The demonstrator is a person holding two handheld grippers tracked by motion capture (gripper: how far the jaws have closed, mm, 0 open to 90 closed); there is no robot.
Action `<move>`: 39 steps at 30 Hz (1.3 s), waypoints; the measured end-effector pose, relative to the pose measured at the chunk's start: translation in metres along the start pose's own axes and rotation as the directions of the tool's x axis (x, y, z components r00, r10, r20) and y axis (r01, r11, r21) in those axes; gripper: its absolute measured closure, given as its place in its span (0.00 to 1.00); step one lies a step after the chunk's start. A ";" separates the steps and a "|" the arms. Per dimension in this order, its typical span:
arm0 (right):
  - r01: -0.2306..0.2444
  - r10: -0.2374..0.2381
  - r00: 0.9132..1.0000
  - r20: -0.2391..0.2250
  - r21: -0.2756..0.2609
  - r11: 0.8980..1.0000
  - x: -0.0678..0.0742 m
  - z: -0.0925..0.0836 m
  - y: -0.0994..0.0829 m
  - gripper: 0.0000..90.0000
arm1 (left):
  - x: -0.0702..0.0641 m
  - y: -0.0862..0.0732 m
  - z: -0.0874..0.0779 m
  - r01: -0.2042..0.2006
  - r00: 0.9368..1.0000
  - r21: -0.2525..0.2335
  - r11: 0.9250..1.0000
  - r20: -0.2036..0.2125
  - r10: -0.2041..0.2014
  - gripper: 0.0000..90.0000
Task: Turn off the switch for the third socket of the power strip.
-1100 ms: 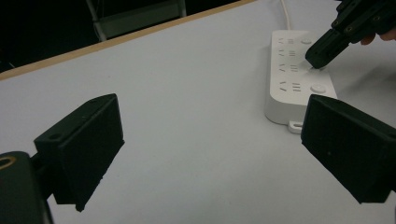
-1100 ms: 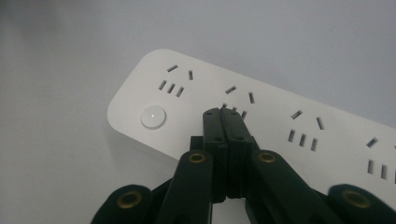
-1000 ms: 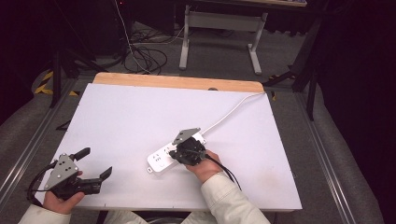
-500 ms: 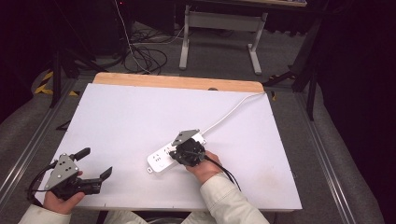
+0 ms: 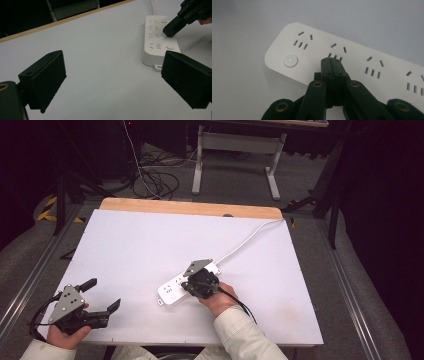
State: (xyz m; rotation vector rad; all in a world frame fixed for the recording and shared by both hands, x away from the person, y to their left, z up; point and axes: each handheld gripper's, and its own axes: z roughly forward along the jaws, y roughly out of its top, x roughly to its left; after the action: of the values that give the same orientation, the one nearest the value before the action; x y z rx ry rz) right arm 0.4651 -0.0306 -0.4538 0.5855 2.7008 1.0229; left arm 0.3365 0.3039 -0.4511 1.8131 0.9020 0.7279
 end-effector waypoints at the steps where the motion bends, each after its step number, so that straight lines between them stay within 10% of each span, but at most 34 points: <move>1: 0.006 -0.006 1.000 0.008 0.004 1.000 0.001 0.000 0.001 1.00 | 0.000 0.000 0.000 -0.001 1.000 0.000 1.000 0.000 0.001 0.07; 21: 0.006 -0.006 1.000 0.008 0.022 1.000 0.001 0.001 0.002 1.00 | 0.000 0.000 0.000 0.000 1.000 -0.001 1.000 0.001 0.000 0.07; 39: 0.014 -0.010 1.000 0.030 -0.142 0.990 0.004 -0.033 0.014 1.00 | 0.001 0.000 0.000 -0.004 1.000 0.002 1.000 0.000 0.004 0.07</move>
State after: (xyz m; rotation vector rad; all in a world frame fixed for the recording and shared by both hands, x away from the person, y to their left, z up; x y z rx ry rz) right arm 0.4556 -0.0391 -0.4206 0.5525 2.5765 1.1823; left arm 0.3369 0.3045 -0.4509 1.8173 0.8997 0.7302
